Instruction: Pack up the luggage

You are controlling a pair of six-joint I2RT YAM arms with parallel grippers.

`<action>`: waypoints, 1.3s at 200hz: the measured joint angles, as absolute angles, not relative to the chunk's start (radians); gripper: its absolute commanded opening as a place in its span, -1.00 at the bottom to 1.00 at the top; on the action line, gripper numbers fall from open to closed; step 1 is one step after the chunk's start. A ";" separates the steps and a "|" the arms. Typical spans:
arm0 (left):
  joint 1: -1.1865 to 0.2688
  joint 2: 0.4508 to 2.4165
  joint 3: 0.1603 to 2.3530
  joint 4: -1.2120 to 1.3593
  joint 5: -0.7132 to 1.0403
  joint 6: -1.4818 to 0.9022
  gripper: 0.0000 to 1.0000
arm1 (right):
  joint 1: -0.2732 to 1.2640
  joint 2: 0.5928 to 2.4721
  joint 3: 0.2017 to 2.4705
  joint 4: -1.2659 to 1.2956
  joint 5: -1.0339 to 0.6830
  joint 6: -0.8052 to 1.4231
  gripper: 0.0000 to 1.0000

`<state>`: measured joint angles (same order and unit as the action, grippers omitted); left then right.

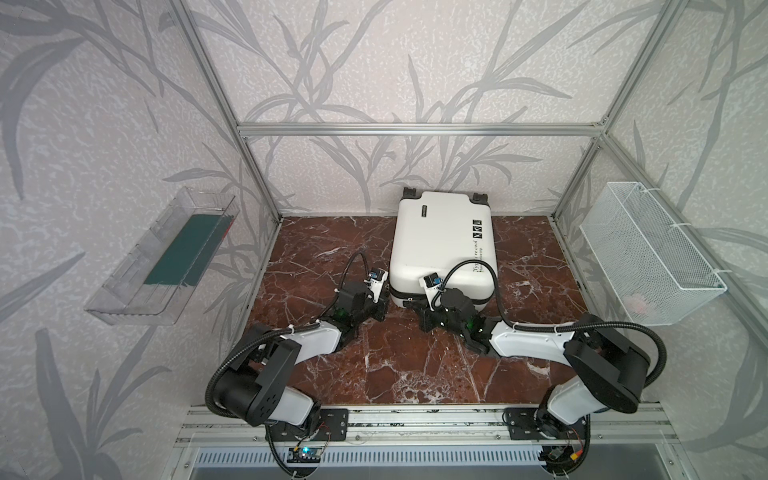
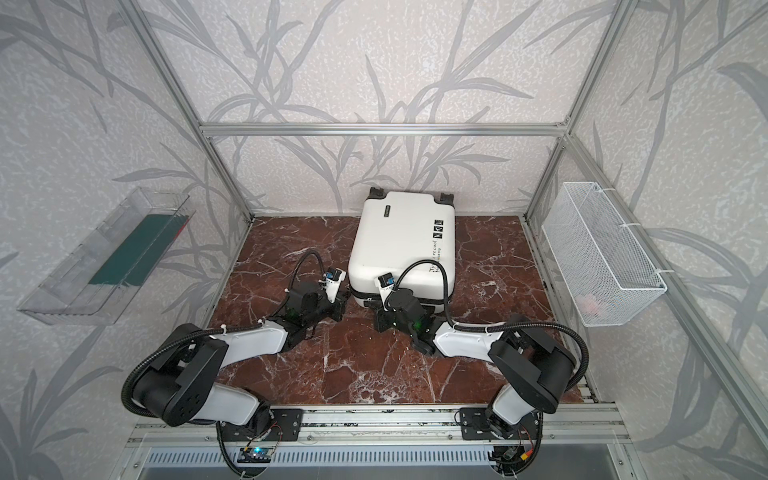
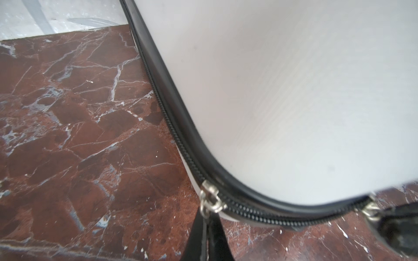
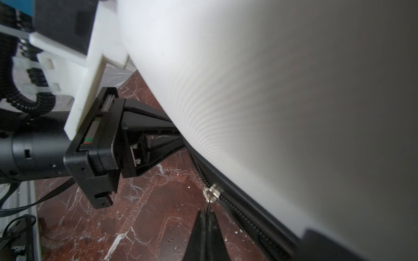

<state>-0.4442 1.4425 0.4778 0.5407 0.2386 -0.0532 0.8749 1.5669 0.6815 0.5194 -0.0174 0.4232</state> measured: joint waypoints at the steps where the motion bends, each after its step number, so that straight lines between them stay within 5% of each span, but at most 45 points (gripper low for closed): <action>1: -0.444 1.441 0.477 0.538 0.239 -0.054 -1.00 | 0.875 1.567 0.682 0.519 -0.017 0.423 -1.00; 260: -0.679 1.192 0.349 0.495 0.070 -0.133 -1.00 | 0.875 1.595 0.710 0.522 -0.036 0.426 -1.00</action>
<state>-0.6788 1.1919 0.3492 0.4950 0.0704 -0.1333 0.8749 1.5948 0.7097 0.5217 -0.0364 0.4263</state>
